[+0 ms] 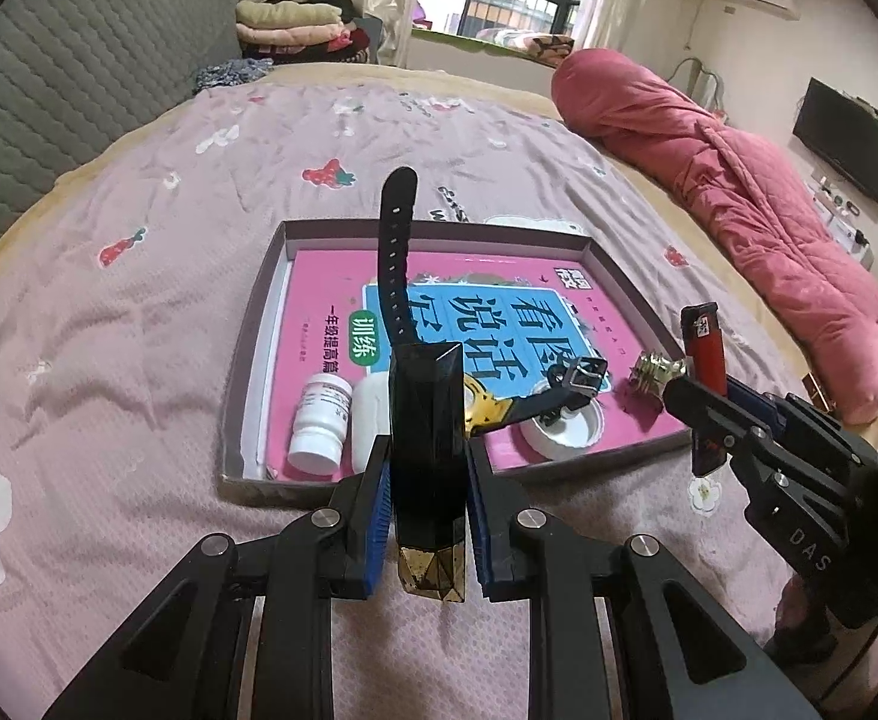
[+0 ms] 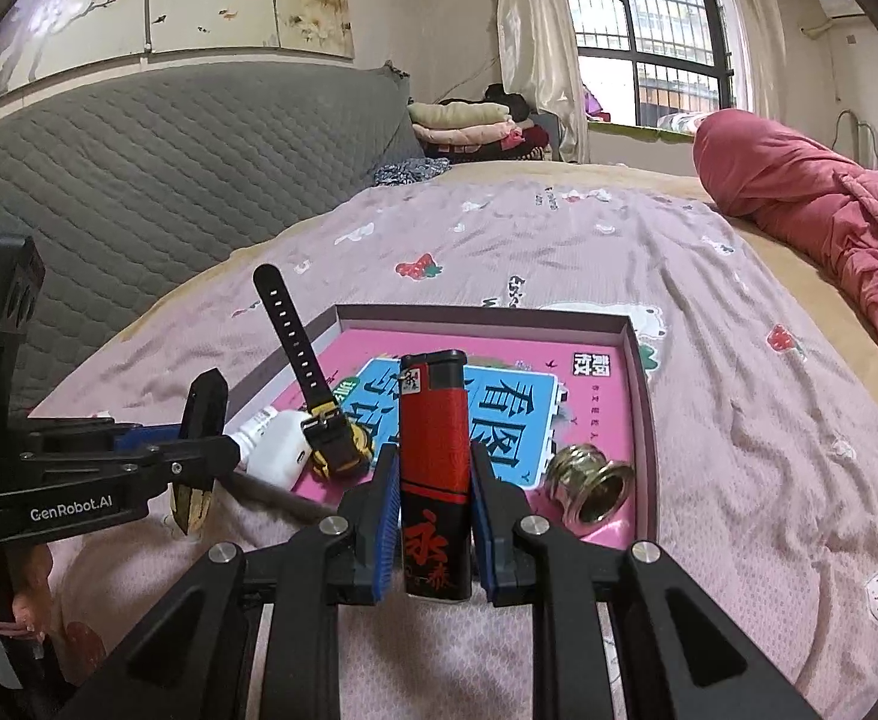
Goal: Organize rigid objects
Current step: 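Carry the black box toward the grey box with left tool while right tool carries the lighter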
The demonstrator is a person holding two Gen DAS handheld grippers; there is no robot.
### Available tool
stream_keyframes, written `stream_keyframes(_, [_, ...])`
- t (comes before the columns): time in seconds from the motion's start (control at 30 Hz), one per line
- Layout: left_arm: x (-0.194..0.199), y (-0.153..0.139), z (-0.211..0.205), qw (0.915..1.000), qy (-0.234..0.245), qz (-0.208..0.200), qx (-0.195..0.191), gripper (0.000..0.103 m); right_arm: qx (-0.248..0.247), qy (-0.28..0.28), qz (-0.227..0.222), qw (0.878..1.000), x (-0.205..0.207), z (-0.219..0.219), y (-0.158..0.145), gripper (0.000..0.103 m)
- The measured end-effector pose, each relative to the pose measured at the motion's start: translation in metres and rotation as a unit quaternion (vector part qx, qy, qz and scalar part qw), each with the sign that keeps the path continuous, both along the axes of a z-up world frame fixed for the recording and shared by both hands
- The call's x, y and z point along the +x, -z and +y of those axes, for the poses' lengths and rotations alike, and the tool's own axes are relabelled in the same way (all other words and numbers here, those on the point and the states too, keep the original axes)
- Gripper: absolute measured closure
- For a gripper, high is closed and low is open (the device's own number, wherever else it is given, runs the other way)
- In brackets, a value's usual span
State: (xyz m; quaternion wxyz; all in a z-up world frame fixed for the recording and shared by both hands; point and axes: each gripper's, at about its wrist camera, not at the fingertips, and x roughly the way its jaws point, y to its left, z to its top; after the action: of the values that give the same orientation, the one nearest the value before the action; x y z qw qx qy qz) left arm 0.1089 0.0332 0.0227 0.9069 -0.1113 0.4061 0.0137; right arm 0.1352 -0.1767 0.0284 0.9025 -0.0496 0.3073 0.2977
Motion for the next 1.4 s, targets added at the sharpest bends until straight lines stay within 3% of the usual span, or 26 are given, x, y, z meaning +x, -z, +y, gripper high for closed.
stream_keyframes(0.63, [0.003, -0.024, 0.055, 0.9977, -0.055, -0.039, 0.011, 0.080, 0.007, 0.020, -0.017, 1.000, 0.012, -0.004, -0.007, 0.081])
stream_keyframes(0.9, [0.011, -0.021, 0.070, 0.9971, -0.066, -0.037, 0.006, 0.080, -0.007, 0.022, -0.026, 0.999, 0.017, -0.001, -0.006, 0.081])
stream_keyframes(1.4, [0.034, 0.000, 0.014, 0.9995, 0.014, -0.027, 0.009, 0.080, -0.017, 0.024, -0.019, 0.999, 0.027, 0.001, 0.002, 0.081])
